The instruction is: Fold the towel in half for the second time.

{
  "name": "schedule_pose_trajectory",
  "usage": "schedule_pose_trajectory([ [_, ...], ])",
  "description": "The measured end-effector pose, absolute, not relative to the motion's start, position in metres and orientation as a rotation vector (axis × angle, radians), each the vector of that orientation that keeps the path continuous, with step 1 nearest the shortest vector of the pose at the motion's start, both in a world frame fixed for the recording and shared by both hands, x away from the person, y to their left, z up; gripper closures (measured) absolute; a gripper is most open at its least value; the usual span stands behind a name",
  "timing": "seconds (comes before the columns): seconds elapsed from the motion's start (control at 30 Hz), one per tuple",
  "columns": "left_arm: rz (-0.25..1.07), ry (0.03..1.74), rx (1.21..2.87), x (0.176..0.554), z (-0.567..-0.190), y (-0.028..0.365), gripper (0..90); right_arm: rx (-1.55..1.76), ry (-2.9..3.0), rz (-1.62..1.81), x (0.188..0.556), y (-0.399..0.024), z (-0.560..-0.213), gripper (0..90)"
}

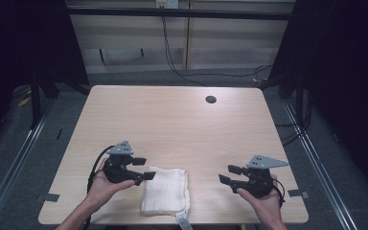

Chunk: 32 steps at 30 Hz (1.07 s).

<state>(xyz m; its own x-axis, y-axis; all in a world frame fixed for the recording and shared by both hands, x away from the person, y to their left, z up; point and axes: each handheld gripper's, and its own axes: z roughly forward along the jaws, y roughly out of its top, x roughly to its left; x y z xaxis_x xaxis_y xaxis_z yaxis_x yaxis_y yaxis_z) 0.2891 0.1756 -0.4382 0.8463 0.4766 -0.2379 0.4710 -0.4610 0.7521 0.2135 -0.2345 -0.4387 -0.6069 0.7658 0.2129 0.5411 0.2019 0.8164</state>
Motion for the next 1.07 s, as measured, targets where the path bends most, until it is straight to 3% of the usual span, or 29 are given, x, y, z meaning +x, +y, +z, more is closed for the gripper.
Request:
schedule_pose_trajectory([
  [0.63, 0.095, 0.871, 2.033, 0.248, -0.456, 0.255, 31.1, 1.367, 2.08, 1.326, 0.204, -0.277, -0.454, 39.3],
  [0.73, 0.116, 0.893, 2.019, 0.248, -0.458, 0.261, 23.7, 1.359, 2.063, 1.312, 0.204, -0.281, -0.453, 39.3],
  [1.07, 0.171, 0.911, 1.987, 0.254, -0.462, 0.268, 22.0, 1.425, 2.013, 1.276, 0.202, -0.294, -0.466, 34.7],
])
